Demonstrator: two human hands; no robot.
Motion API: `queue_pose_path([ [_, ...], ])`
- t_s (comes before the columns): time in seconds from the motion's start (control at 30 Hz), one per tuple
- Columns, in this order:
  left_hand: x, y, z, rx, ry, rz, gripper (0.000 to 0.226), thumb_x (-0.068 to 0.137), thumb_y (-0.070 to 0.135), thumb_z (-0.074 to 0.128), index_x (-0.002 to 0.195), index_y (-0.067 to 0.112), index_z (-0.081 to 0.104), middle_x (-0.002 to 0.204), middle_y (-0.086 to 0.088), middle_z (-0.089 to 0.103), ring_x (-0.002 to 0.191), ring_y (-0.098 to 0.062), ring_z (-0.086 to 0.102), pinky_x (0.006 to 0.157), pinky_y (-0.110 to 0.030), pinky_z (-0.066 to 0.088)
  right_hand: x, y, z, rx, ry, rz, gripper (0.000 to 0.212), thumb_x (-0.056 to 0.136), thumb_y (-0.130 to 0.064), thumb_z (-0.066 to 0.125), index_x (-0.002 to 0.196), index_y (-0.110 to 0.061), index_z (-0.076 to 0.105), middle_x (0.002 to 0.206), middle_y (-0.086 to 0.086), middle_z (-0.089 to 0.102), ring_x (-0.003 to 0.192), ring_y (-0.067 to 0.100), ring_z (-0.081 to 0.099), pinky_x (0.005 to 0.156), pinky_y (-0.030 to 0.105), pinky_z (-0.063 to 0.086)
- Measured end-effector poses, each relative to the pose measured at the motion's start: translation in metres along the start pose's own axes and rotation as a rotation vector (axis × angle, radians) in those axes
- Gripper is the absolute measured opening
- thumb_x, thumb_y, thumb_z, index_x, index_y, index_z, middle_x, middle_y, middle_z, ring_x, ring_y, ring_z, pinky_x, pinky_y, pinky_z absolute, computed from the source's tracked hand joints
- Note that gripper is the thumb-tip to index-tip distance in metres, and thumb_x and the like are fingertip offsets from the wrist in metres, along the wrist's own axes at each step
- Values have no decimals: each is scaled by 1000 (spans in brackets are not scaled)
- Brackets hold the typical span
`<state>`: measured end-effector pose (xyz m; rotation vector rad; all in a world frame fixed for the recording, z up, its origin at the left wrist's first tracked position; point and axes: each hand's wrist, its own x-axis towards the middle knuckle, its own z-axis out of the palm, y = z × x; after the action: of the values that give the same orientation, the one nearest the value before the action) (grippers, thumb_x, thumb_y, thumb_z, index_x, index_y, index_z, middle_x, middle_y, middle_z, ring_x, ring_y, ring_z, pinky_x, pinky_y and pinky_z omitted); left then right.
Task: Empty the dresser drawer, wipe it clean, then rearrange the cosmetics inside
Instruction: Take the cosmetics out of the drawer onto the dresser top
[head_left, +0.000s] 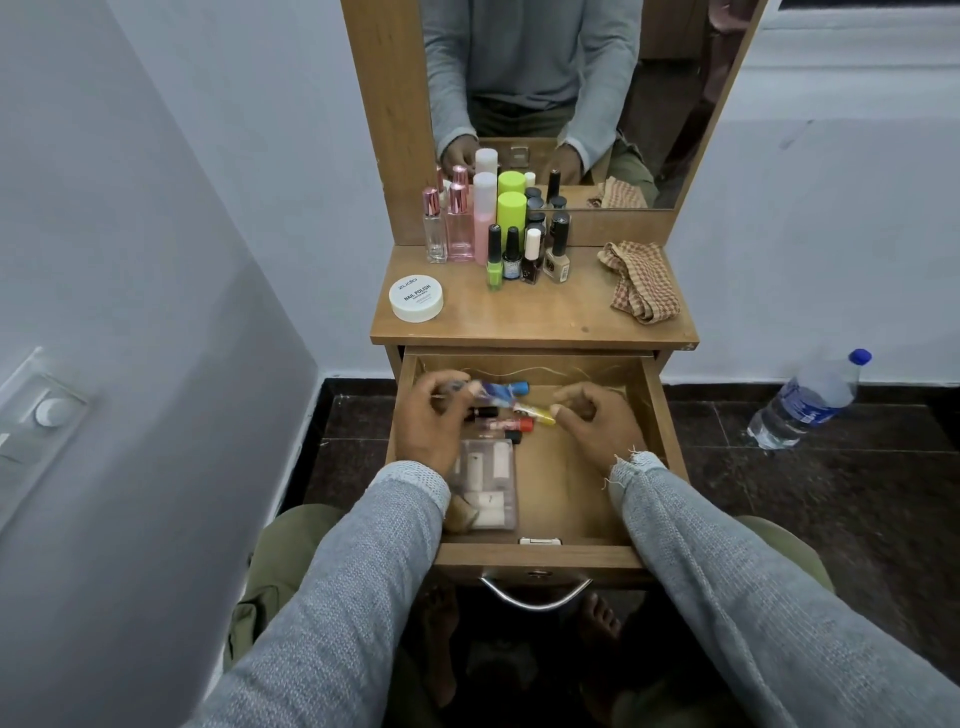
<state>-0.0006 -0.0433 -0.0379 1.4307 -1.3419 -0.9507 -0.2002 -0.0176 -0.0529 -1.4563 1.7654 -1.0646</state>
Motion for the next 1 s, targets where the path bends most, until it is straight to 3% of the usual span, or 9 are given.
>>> queue_pose_path([
  [0.07, 3, 2, -4, -60, 152, -50, 10, 84, 21, 72, 93, 21, 67, 89, 11, 67, 82, -3, 61, 76, -23, 53, 3, 6, 0, -56, -13, 44, 11, 83, -7, 68, 93, -13, 68, 86, -3, 67, 80, 8, 61, 75, 21, 50],
  [0.13, 4, 3, -4, -77, 215, -73, 11, 85, 20, 72, 95, 18, 68, 88, 11, 67, 80, -2, 62, 70, -19, 53, 5, 5, 4, -116, -54, 47, 10, 83, -8, 68, 93, -12, 69, 86, -4, 66, 77, 6, 59, 72, 21, 47],
  [0.23, 5, 3, -3, -56, 235, -61, 15, 86, 18, 72, 99, 13, 70, 87, 12, 65, 77, 6, 59, 59, -2, 44, 8, -6, 17, -223, -110, -14, 7, 87, -14, 65, 92, -13, 69, 83, -7, 65, 75, 5, 58, 67, 17, 45],
  [0.37, 6, 0, -3, -9, 241, -37, 16, 86, 16, 72, 100, 10, 70, 91, 5, 67, 79, 7, 57, 63, 3, 40, 22, -25, 39, -436, -228, -156, 13, 90, -19, 59, 93, -17, 72, 90, 0, 67, 83, 19, 61, 77, 38, 52],
  [0.63, 6, -4, -3, 15, 221, -7, 15, 86, 17, 71, 100, 16, 69, 96, 6, 66, 85, 7, 56, 75, -12, 43, 45, -45, 70, -905, -423, -121, 21, 90, -11, 59, 110, -11, 67, 107, 11, 63, 97, 31, 62, 72, 31, 39],
  [0.83, 6, -4, -2, 14, 205, -12, 14, 85, 17, 72, 99, 20, 69, 95, 9, 63, 85, 7, 55, 78, -21, 48, 49, -39, 71, -893, -459, -108, 19, 91, -11, 56, 108, -9, 64, 109, 10, 59, 88, 29, 56, 73, 31, 39],
  [1.0, 4, -3, -2, -21, 210, -8, 13, 85, 18, 72, 95, 25, 67, 95, 10, 64, 85, 7, 57, 79, -21, 47, 47, -32, 67, -882, -431, -169, 22, 93, -17, 56, 111, -6, 61, 121, 12, 49, 109, 29, 52, 90, 37, 45],
])
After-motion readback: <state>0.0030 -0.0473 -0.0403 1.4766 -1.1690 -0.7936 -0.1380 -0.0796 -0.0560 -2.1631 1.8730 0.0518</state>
